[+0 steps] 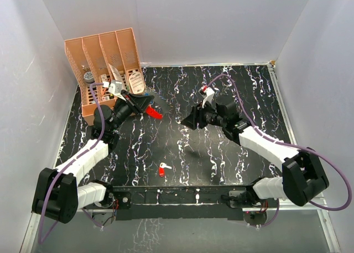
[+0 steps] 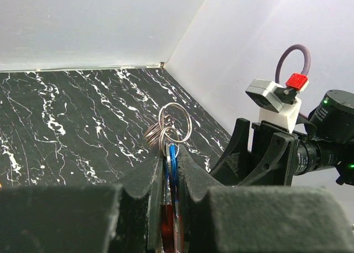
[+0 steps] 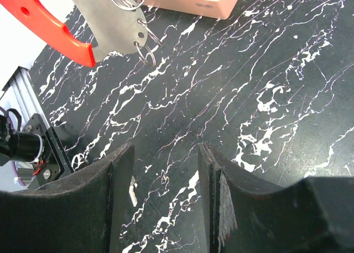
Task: Put the keys on the keyring
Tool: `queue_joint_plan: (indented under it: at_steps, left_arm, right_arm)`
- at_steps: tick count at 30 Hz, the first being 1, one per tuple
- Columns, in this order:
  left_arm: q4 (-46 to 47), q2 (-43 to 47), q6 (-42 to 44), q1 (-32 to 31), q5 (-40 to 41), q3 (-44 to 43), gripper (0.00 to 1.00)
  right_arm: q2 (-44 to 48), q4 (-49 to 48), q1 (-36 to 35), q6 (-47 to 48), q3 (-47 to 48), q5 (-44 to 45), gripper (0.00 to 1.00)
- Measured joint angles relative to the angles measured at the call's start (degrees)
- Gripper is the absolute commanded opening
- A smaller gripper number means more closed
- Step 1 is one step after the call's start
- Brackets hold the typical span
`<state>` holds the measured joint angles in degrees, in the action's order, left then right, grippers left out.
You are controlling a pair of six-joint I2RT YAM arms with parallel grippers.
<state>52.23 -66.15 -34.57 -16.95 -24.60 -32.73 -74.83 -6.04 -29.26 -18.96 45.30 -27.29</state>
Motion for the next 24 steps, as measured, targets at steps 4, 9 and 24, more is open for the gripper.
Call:
queue_joint_plan:
  at_steps: [4, 9, 24]
  left_arm:
    - [0.0, 0.0, 0.0, 0.0, 0.1, 0.0, 0.00]
    - [0.0, 0.0, 0.1, 0.0, 0.4, 0.1, 0.00]
    - [-0.7, 0.4, 0.7, 0.3, 2.8, 1.0, 0.00]
  right_arm:
    - [0.0, 0.3, -0.7, 0.4, -0.1, 0.5, 0.47]
    - [-0.3, 2.3, -5.2, 1.5, -0.1, 2.9, 0.47]
    - [-5.2, 7.2, -22.1, 5.7, -1.6, 10.7, 0.43]
